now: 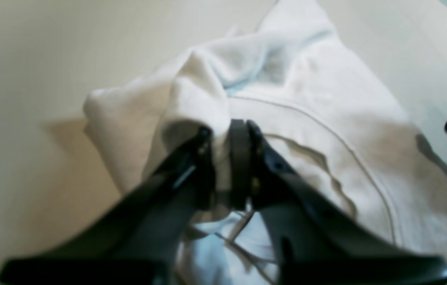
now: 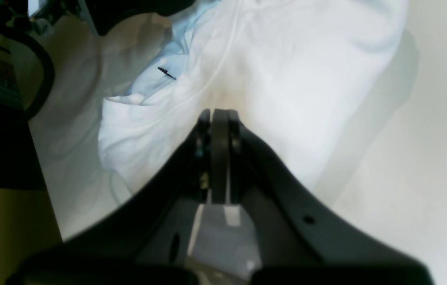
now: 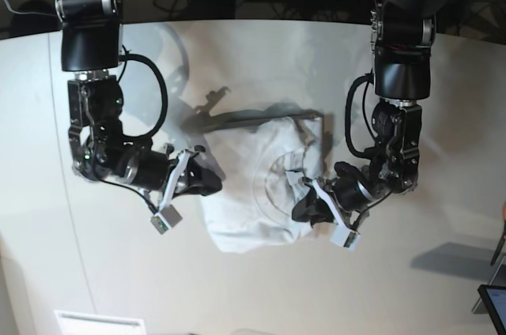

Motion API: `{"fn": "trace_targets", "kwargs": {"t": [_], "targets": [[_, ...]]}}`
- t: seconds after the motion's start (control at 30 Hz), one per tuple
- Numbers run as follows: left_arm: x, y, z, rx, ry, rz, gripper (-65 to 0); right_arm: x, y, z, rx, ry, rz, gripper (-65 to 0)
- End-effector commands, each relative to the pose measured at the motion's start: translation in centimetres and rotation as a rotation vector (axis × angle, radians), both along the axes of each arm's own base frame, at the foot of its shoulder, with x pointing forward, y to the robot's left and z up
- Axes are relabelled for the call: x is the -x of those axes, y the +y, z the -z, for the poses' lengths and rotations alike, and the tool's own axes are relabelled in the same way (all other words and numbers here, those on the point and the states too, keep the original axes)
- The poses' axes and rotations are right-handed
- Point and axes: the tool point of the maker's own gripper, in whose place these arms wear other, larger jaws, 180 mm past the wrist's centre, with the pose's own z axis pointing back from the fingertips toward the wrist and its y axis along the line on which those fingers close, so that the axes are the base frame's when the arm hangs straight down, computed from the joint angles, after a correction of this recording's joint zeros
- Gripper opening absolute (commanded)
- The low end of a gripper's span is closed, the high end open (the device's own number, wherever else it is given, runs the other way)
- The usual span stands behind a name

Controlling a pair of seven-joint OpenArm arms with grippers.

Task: Fold the T-shirt properly
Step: 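Release the shirt with the left gripper and raise it away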

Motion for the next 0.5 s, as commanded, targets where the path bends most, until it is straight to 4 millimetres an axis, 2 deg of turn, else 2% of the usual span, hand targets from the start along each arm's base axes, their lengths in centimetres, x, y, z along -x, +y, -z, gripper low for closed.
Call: {"fn": "trace_targets", "kwargs": {"t": [0.0, 0.03, 0.17, 0.2, 0.27, 0.37, 0.43, 0.47], "targets": [[-1.2, 0.2, -2.4, 0.024, -0.066, -0.001, -46.4, -1.2, 0.4, -2.5, -0.041, -0.070, 0.001, -65.0], [-1.2, 0.4, -2.4, 0.020, -0.066, -0.003, -42.7, -1.2, 0.5, -2.5, -0.043, -0.070, 0.000, -65.0], [-1.5, 0.5, -2.7, 0.021, -0.075, -0.005, -20.8, -1.2, 0.5, -2.5, -0.043, -0.070, 0.000, -65.0], [-1.6, 0.8, -2.9, 0.026, -0.078, -0.016, -16.8, -1.2, 0.6, -2.5, -0.042, -0.070, -0.001, -65.0], [-2.0, 2.7, -3.4, 0.041, -0.091, -0.071, -10.2, -1.2, 0.6, -2.5, -0.042, -0.070, -0.001, -65.0], [-2.0, 5.5, -3.9, 0.077, -0.103, -0.161, -7.4, -1.2, 0.5, -2.5, -0.042, -0.068, -0.002, -65.0], [-1.4, 7.8, -3.6, 0.066, -0.090, -0.209, -7.4, -0.9, 0.4, -2.2, -0.027, -0.056, -0.011, -65.0], [-0.8, 8.3, -3.5, 0.044, -0.081, -0.209, -7.4, -0.7, 0.5, -2.0, -0.021, -0.047, -0.018, -65.0]]}}
